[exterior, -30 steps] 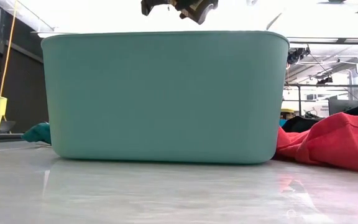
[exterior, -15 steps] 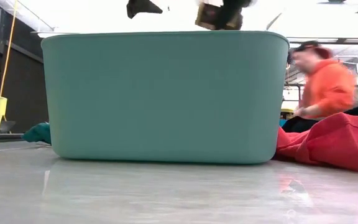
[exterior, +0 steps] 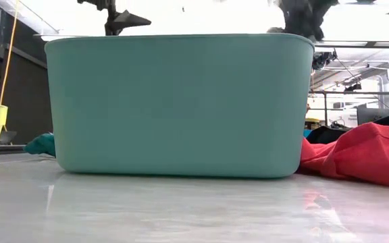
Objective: Sort spices by type
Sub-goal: Put the yellow seasoning bottle into the blue bin
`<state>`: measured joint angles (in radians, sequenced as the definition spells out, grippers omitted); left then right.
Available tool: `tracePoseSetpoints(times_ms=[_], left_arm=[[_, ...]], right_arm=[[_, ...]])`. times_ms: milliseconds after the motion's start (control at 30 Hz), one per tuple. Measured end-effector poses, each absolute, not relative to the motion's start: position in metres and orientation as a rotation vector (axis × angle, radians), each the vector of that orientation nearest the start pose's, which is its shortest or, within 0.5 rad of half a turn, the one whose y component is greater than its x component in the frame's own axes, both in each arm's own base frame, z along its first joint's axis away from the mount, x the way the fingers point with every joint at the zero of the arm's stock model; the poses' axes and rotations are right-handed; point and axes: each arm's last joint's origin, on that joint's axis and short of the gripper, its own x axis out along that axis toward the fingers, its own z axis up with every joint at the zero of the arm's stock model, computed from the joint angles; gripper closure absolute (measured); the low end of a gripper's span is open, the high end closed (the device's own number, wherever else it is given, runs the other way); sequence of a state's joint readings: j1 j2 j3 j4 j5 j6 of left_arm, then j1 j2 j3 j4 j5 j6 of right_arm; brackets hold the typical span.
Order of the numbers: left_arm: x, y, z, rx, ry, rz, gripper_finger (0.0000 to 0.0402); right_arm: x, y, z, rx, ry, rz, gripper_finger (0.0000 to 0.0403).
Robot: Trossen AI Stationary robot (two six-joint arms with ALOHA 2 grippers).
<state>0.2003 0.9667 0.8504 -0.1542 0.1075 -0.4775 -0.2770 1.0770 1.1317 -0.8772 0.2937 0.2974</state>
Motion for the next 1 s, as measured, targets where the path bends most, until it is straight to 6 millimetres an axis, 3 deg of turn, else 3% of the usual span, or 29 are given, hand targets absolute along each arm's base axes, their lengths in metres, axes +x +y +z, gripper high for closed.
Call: tracePoseSetpoints(times_ms=[167, 367, 500, 633, 1000], left_arm=[[0.202, 0.034, 0.316, -0.598, 0.112, 0.204, 0.0126], [0.202, 0.035, 0.323, -0.595, 0.043, 0.225, 0.0126], [0.202, 0.035, 0.326, -0.596, 0.018, 0.218, 0.0126], [0.202, 0.035, 0.326, -0.602, 0.017, 0.218, 0.0126], [0.202, 0.035, 0.326, -0.602, 0.016, 0.224, 0.0126]], right_arm=[[0.181, -0.071, 0.274, 0.363, 0.478, -0.906, 0.0191], [0.183, -0.107, 0.218, 0.419, 0.200, -1.271, 0.0191], [0.183, -0.130, 0.196, 0.478, 0.176, -1.413, 0.0191], [0.193, -0.148, 0.181, 0.474, 0.267, -1.404, 0.0191], [0.206, -0.176, 0.151, 0.514, 0.303, -1.492, 0.0178]])
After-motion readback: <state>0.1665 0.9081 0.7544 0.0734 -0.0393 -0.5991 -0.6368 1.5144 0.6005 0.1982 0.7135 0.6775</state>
